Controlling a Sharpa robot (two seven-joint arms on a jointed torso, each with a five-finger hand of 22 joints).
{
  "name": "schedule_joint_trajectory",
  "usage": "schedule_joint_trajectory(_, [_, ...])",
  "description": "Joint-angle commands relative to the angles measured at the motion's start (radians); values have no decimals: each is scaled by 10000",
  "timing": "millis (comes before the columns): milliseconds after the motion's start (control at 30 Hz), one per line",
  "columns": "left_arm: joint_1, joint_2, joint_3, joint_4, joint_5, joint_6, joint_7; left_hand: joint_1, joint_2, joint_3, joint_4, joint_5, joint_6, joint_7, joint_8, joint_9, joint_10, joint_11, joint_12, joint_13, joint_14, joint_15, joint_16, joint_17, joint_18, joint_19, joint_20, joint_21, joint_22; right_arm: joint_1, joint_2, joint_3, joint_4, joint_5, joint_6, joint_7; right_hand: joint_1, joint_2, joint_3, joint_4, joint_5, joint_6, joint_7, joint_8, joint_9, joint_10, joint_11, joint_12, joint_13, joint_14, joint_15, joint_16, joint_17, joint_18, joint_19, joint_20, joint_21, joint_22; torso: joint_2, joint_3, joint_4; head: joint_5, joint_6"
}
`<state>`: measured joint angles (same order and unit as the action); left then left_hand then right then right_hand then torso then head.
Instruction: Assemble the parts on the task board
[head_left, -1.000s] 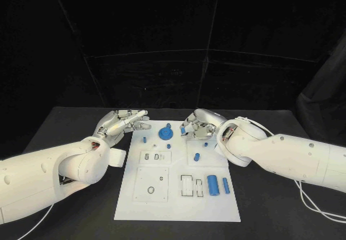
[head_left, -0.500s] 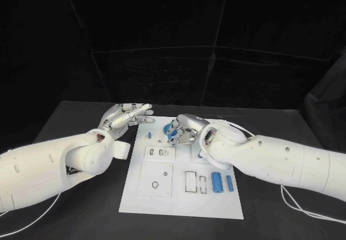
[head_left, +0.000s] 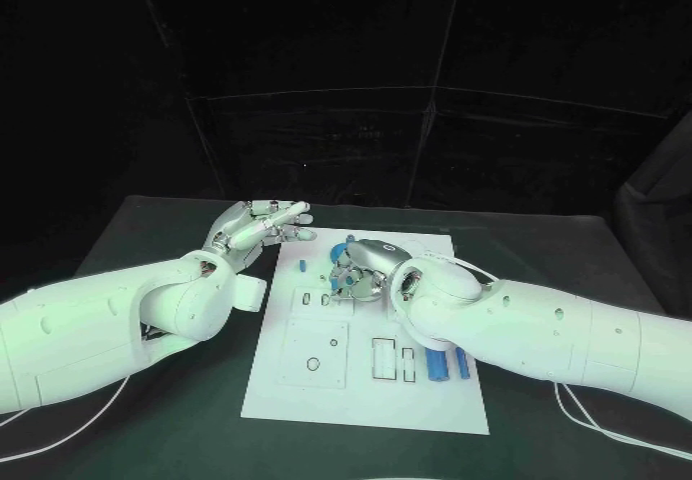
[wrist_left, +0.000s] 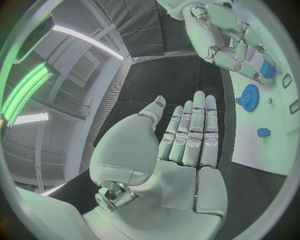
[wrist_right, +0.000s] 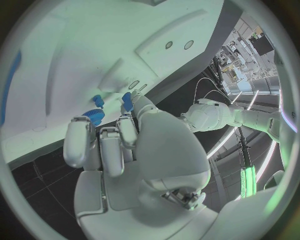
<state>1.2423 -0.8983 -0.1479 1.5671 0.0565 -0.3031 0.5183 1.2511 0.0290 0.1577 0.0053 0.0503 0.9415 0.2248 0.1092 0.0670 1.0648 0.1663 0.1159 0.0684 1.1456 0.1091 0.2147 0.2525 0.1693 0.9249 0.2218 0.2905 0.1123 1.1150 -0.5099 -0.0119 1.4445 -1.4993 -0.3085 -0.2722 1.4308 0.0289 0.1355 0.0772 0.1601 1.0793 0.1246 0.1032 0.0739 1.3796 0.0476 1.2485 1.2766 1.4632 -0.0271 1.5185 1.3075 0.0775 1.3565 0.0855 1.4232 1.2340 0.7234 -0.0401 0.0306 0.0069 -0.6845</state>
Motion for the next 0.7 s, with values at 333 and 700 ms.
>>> schedule_joint_trajectory(333, [18, 30, 9, -30, -8, 162, 46, 43, 76, 4, -54, 2, -9, -12, -26, 5, -19, -23, -36, 0, -50, 21, -42, 10, 146, -48, 44, -60, -11, -66, 68, -1, -72, -379, 745, 18, -152, -50, 46, -2, 30, 108, -66, -7, -11, 82, -139, -10, -26, 840, -70, -1, 1555, -51, -45, -68, -67, -62, 2, -3, 3, 22, -45])
schedule_joint_trajectory(700, [17, 32, 8, -41, -8, 174, 27, 43, 76, 4, -54, 2, -9, -12, -26, 5, -19, -23, -36, 0, -50, 21, -42, 10, 146, -48, 44, -60, -11, -94, 68, -2, -63, -432, 986, 72, -287, -170, 38, 9, 4, 71, -45, -46, -25, 49, -121, -65, -65, 835, -58, -15, 1531, -45, -67, -63, -89, -98, 2, -10, 5, 17, -79])
